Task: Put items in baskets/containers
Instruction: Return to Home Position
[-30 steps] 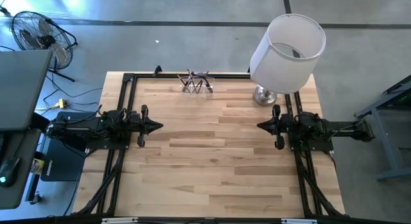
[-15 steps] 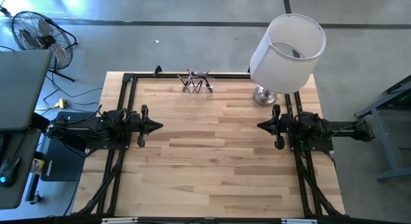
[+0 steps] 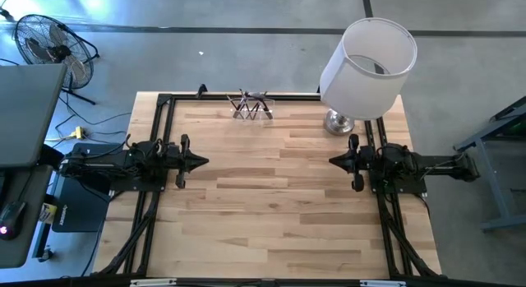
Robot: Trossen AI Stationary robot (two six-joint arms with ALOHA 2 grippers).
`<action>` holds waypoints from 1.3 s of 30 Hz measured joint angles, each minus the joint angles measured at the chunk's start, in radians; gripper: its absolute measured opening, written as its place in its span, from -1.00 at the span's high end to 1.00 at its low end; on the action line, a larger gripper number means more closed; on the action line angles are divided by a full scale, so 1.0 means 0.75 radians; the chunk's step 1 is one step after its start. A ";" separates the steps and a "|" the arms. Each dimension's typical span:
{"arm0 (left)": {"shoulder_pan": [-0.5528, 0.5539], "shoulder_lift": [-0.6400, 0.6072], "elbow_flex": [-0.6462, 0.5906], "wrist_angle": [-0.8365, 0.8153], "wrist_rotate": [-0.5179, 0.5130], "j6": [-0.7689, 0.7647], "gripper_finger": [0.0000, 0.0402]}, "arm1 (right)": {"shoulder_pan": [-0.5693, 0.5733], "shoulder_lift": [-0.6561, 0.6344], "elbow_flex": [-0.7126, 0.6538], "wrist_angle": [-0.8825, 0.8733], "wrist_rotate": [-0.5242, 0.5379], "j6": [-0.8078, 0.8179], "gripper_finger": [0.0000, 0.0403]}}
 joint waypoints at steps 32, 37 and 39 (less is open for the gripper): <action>-0.044 0.000 0.000 0.000 0.001 0.000 0.99 | -0.001 0.000 0.000 -0.001 0.000 0.000 0.95; -0.044 0.000 0.000 -0.001 0.001 0.000 0.99 | -0.001 0.000 0.000 -0.001 0.000 -0.001 0.97; -0.044 0.000 0.000 0.000 0.001 0.000 0.99 | -0.001 0.000 0.000 -0.001 0.000 0.000 0.98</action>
